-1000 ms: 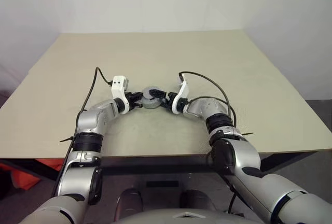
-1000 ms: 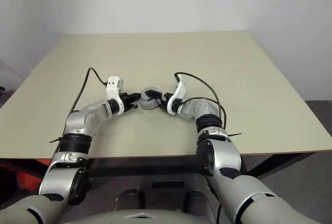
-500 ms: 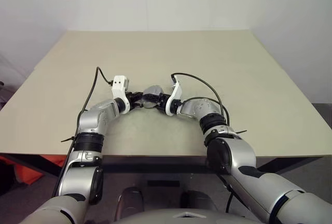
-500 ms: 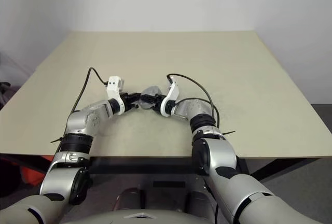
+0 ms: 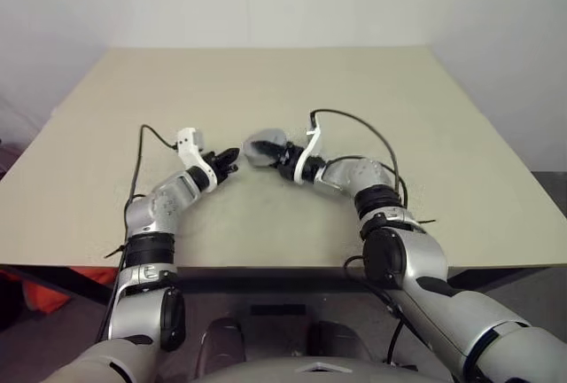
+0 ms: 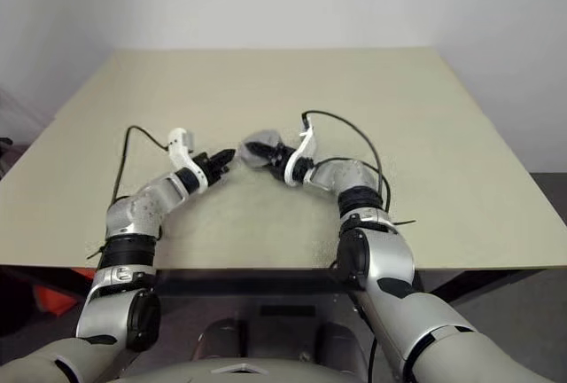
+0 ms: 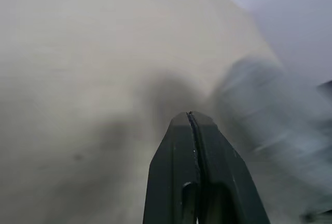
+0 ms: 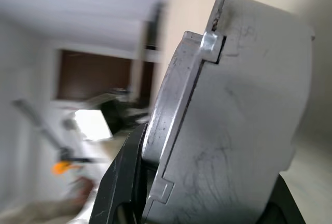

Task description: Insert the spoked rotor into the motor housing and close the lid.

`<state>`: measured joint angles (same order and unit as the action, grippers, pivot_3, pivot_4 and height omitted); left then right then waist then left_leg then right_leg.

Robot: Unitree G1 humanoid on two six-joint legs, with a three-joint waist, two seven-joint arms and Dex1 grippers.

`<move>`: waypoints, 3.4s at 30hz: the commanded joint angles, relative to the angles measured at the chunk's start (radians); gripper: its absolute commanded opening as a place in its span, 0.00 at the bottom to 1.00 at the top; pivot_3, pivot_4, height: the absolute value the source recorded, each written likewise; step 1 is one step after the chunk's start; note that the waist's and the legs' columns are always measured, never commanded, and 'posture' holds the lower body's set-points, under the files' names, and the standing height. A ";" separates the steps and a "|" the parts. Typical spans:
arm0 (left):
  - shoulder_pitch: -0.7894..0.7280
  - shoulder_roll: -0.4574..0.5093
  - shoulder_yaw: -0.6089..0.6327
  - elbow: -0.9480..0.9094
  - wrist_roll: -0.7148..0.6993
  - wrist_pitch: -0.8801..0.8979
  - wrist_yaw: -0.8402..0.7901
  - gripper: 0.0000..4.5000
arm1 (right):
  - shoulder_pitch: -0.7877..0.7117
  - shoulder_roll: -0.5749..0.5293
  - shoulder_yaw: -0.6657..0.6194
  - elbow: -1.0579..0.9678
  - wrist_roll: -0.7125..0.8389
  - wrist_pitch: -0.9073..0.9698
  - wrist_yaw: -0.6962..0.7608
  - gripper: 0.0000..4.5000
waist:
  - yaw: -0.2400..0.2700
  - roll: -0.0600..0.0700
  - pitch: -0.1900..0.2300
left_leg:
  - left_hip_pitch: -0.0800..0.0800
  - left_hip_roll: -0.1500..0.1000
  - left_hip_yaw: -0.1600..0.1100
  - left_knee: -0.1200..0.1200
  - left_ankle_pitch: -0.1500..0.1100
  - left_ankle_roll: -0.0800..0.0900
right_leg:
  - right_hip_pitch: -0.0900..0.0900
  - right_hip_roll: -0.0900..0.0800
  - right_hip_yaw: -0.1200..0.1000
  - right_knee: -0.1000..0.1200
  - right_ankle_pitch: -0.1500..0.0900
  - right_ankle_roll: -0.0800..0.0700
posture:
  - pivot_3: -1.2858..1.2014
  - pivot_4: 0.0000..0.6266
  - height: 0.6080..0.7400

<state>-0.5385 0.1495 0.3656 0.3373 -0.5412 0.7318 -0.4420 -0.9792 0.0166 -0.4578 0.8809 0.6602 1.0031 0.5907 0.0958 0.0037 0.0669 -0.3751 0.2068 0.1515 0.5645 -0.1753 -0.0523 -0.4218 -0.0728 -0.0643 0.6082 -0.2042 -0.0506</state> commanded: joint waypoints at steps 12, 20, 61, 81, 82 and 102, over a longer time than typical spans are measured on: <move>0.051 -0.020 0.234 -0.181 -0.422 0.149 0.046 0.36 | 0.048 -0.009 0.088 -0.321 0.153 0.210 0.147 0.44 | 0.023 0.000 0.000 | -0.005 0.002 -0.001 0.008 -0.003 -0.002 | 0.001 -0.001 -0.004 0.000 -0.002 -0.004 | 0.52 0.00 1.00; 0.070 -0.037 0.305 -0.158 -0.696 0.280 0.137 0.98 | 0.056 -0.025 0.112 -0.343 0.151 0.237 0.154 0.44 | 0.031 -0.001 0.000 | 0.001 0.002 -0.002 0.009 -0.001 -0.006 | 0.006 -0.001 -0.003 0.002 -0.001 -0.003 | 0.52 0.00 1.00; -0.045 -0.078 0.146 -0.008 -0.762 0.250 0.173 0.49 | 0.073 -0.022 0.162 -0.284 0.075 0.100 0.065 0.44 | 0.032 -0.001 0.000 | 0.002 0.001 -0.003 0.012 -0.001 -0.006 | 0.010 -0.001 -0.003 0.002 0.001 -0.001 | 0.52 0.00 1.00; -0.019 -0.078 0.161 -0.001 -0.664 0.140 0.180 0.48 | 0.061 -0.019 0.193 -0.205 -0.006 -0.045 0.026 0.97 | 0.029 -0.001 0.000 | 0.007 0.001 -0.004 0.012 -0.001 -0.006 | 0.015 -0.001 -0.003 0.002 0.001 -0.001 | 0.52 0.00 1.00; -0.018 -0.076 0.163 -0.002 -0.664 0.140 0.180 0.48 | 0.061 -0.019 0.192 -0.203 -0.006 -0.047 0.026 0.97 | 0.029 -0.001 0.000 | 0.007 0.001 -0.003 0.012 -0.001 -0.006 | 0.015 -0.001 -0.003 0.002 0.001 -0.001 | 0.52 0.00 1.00; 0.039 0.056 0.365 0.119 -0.517 -0.189 0.345 0.48 | 0.042 -0.022 0.197 -0.149 -0.073 -0.143 -0.001 0.97 | 0.031 -0.004 0.000 | 0.008 0.001 -0.005 0.013 -0.001 -0.006 | 0.016 -0.001 -0.003 0.002 0.001 -0.001 | 0.52 0.00 1.00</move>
<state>-0.4654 0.1856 0.7228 0.4850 -1.0580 0.5681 -0.0909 -0.9044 -0.0054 -0.2591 0.7379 0.5820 0.8757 0.5836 0.1270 -0.0006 0.0673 -0.3673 0.2080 0.1469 0.5777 -0.1763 -0.0581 -0.4054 -0.0741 -0.0675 0.6107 -0.2032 -0.0510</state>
